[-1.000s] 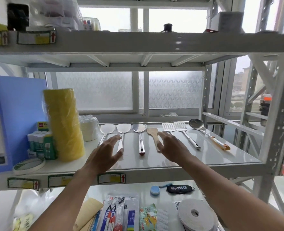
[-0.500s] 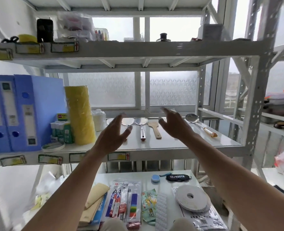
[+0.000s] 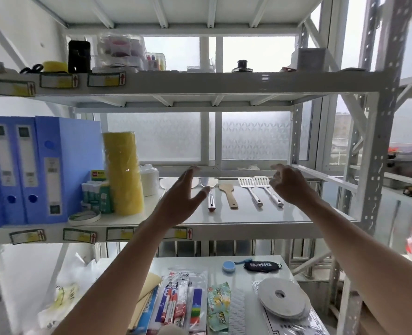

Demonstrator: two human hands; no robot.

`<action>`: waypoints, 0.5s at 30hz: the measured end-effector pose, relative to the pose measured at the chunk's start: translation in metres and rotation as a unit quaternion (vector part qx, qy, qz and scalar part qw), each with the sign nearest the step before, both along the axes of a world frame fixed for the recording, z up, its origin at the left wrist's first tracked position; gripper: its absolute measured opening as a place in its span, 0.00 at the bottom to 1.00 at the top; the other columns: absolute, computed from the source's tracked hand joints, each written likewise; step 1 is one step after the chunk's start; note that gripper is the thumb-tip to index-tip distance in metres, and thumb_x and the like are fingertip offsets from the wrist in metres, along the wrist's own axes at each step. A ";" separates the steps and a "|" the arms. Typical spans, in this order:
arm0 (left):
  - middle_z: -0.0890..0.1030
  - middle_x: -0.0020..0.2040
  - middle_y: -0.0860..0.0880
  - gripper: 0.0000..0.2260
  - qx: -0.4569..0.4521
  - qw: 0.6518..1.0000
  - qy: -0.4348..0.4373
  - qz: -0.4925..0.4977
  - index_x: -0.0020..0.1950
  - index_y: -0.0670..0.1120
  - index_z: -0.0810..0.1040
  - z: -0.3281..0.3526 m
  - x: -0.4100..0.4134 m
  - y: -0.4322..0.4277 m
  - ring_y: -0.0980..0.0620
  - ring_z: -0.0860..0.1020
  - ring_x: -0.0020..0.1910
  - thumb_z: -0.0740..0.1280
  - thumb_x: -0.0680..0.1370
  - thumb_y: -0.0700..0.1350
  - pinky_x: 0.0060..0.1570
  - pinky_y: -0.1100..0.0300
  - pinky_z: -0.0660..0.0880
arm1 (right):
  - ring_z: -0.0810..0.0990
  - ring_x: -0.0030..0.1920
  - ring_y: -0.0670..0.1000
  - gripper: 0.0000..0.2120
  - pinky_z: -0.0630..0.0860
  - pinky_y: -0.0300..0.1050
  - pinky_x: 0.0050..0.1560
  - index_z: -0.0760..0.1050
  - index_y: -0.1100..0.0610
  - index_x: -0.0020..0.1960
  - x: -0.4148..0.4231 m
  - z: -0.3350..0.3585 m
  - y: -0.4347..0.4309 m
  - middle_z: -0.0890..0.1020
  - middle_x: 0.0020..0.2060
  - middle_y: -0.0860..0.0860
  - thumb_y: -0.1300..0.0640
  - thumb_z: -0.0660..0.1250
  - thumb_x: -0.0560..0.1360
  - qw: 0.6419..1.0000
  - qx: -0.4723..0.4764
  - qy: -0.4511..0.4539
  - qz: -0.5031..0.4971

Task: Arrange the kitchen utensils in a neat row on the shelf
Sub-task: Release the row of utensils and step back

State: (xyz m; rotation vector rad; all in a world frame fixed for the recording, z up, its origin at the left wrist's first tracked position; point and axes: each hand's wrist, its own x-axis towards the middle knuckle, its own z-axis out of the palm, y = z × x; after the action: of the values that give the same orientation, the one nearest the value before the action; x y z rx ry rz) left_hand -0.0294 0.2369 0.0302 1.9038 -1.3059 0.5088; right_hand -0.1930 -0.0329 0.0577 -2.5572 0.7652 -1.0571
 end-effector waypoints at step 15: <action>0.63 0.80 0.46 0.24 0.184 0.979 0.045 -0.067 0.77 0.46 0.66 -0.061 0.022 -0.250 0.48 0.60 0.79 0.64 0.82 0.46 0.77 0.52 0.60 | 0.75 0.71 0.59 0.25 0.69 0.51 0.72 0.72 0.59 0.74 0.095 -0.082 -0.124 0.77 0.70 0.60 0.64 0.59 0.77 0.987 0.058 0.147 0.003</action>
State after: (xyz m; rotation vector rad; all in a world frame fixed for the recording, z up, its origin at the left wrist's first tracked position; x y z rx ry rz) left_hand -0.0070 -0.0132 -0.0308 2.0867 -1.5370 0.1119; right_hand -0.0983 -0.1573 -0.0243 -2.6435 0.8618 -0.6177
